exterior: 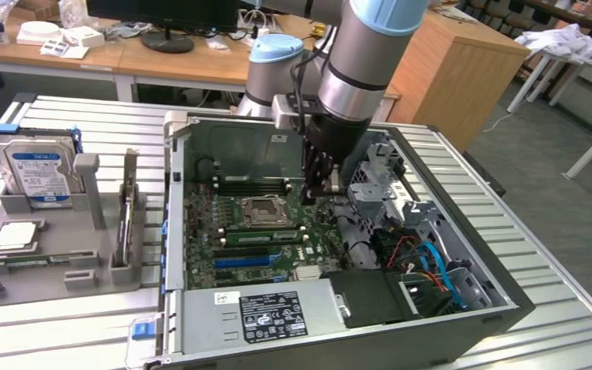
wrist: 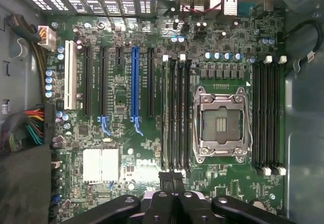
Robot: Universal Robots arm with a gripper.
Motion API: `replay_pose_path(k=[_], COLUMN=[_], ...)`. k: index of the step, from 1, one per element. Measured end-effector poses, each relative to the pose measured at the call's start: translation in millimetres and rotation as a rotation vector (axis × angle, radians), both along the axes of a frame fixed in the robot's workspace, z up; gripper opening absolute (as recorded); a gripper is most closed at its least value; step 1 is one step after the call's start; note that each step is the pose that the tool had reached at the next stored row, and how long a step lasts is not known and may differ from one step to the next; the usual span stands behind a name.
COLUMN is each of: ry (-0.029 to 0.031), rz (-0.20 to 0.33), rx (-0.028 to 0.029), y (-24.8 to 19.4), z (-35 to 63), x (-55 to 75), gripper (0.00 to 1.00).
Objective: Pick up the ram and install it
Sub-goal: 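Press down the ram until it locks into place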
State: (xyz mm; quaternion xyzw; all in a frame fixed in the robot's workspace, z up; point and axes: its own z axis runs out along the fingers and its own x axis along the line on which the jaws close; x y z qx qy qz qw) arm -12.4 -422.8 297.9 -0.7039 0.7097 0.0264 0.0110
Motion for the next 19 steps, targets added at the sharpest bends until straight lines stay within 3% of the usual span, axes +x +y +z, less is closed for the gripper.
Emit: replay_pose_path(k=[19], ry=[0.0000], rz=[0.000], rx=[-0.0001], y=[0.0], z=[-12.4], x=[0.0], gripper=[0.11])
